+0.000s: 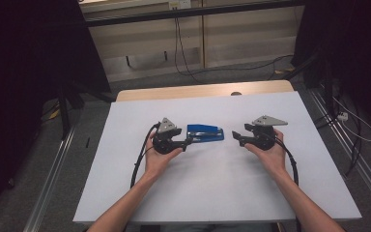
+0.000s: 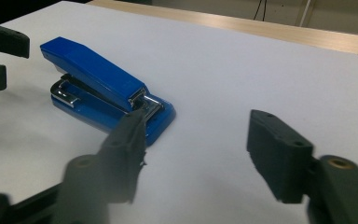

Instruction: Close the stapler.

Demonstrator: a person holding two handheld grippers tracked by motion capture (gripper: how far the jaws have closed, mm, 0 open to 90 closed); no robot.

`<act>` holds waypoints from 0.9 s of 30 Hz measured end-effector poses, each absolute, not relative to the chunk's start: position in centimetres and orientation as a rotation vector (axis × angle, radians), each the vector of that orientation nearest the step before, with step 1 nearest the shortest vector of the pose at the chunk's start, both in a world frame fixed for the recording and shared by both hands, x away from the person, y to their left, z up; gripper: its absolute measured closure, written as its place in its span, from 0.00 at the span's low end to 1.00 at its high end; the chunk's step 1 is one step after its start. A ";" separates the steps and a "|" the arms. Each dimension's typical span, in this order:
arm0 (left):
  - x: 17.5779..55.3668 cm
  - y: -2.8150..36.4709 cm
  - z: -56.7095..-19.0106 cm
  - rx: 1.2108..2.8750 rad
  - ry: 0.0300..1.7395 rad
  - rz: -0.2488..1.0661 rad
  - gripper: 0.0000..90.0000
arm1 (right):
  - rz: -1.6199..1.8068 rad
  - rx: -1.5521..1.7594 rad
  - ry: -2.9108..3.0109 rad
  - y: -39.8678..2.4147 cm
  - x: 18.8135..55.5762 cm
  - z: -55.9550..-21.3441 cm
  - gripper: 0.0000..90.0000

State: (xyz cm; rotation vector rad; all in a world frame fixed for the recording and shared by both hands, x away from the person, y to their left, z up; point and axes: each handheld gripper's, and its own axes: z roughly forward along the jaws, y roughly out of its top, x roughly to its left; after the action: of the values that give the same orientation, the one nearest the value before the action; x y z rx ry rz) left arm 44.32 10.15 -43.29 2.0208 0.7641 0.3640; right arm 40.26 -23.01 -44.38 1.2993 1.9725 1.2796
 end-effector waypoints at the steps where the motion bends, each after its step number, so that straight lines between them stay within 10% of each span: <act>1: 44.3 10.1 -43.3 2.010 0.773 0.360 0.30 | 1.282 1.298 1.967 -23.0 40.2 -44.3 0.32; 9: 44.2 10.0 -43.1 1.988 0.777 0.351 0.10 | 1.262 1.308 1.971 -22.2 39.7 -44.1 0.09; 27: 42.2 11.4 -41.9 1.946 0.792 0.407 0.05 | 1.322 1.248 1.876 -21.7 38.3 -43.4 0.03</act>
State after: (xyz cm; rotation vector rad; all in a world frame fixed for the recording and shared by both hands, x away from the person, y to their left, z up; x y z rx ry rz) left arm 42.22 11.43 -41.86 1.9464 0.7921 0.4071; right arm 38.31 -21.66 -43.41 1.2482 1.8758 1.3216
